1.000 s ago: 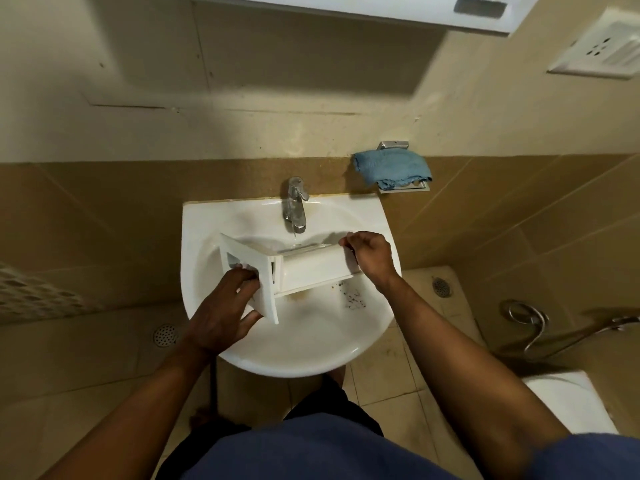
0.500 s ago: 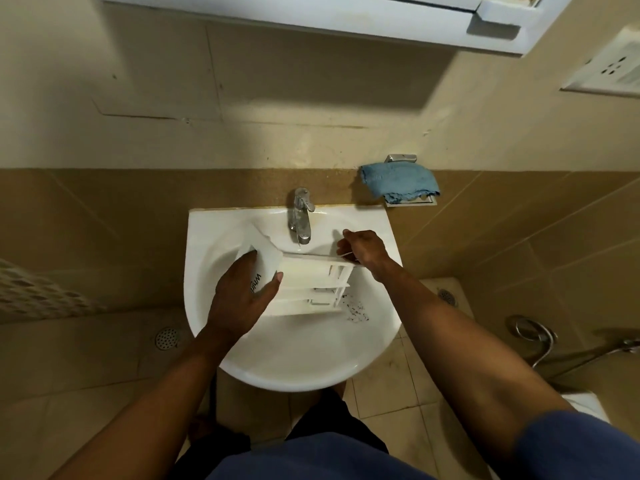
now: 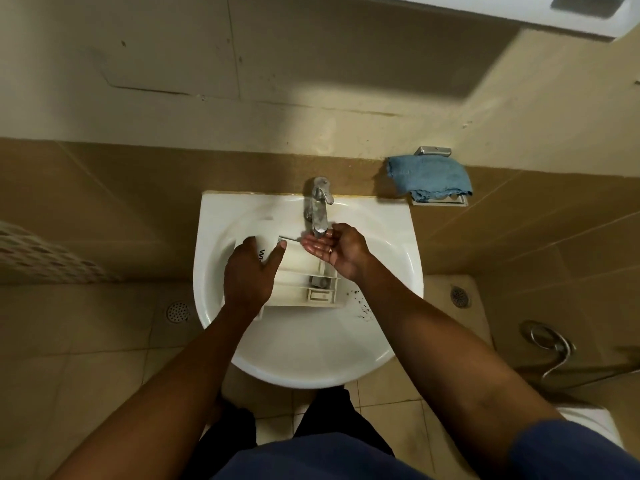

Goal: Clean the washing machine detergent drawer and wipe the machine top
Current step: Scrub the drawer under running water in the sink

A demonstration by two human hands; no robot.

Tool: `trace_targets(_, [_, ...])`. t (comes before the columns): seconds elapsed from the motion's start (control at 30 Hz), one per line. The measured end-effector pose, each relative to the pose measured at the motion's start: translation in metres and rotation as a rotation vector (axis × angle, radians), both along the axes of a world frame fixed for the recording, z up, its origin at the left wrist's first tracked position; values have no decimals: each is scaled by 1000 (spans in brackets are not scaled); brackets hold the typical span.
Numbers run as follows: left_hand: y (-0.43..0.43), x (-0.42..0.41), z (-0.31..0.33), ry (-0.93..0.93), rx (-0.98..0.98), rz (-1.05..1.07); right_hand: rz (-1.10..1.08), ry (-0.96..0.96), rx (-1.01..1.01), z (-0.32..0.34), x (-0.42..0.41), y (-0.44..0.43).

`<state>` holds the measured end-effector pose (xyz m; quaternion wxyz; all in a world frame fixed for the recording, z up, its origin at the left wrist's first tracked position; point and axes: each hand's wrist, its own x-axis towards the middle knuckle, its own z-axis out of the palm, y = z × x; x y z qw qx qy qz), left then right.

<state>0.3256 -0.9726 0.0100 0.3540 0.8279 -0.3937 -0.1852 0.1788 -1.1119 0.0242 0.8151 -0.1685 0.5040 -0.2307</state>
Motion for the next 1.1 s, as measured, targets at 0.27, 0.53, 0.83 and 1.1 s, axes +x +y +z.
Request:
trace_targets(0.27, [-9,-3,3,-44,85,72,-75,-200,85,10,23,-11])
trace_targets(0.53, [-9,-7,3,-82,87,120,-93,-256,123,3,28,-14])
trace_targets(0.83, [-8,-6,7,-84,132,122,238,101,12,-6,10,13])
trace_targets(1.1, [-9,-8,9,-55,142,128,379,269,-359,-24,15,61])
